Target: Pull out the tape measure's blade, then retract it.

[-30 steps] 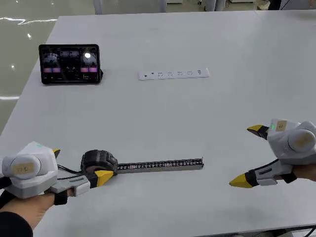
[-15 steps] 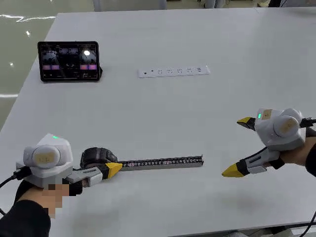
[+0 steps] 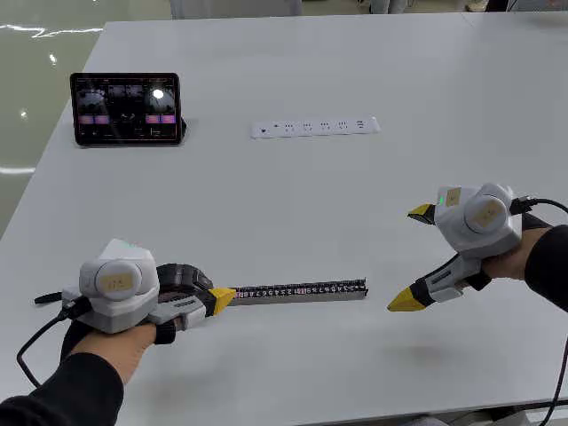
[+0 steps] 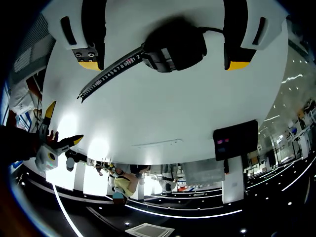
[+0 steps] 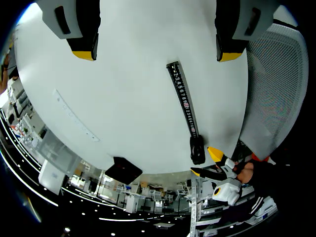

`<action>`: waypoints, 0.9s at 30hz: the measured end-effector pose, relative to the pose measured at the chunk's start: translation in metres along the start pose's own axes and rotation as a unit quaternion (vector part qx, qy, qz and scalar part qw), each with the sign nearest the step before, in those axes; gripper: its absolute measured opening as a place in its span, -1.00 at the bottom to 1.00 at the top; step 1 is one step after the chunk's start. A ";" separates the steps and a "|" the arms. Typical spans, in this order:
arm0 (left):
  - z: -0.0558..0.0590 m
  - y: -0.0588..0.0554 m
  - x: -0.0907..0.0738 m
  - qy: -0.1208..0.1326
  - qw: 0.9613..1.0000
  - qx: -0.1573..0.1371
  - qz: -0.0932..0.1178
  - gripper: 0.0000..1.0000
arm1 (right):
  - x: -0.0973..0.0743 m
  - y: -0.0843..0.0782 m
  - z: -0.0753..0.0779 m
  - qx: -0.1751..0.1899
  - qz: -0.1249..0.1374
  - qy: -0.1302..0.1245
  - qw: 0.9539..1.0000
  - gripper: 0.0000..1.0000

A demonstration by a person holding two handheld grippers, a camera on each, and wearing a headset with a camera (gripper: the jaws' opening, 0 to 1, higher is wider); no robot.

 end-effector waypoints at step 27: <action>0.008 -0.027 0.004 0.084 0.994 -0.024 0.063 0.98 | 0.042 0.002 -0.002 -0.064 -0.037 0.098 0.992 0.53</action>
Point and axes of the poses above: the centre of the closed fingertips' face, and the gripper's own axes: x roughly forward along the fingers, z roughly to its right, y roughly out of its top, the point moved 10 cm from there along -x, roughly backward along the fingers, and after that the axes turned 14 degrees about z, right-handed, at the moved point
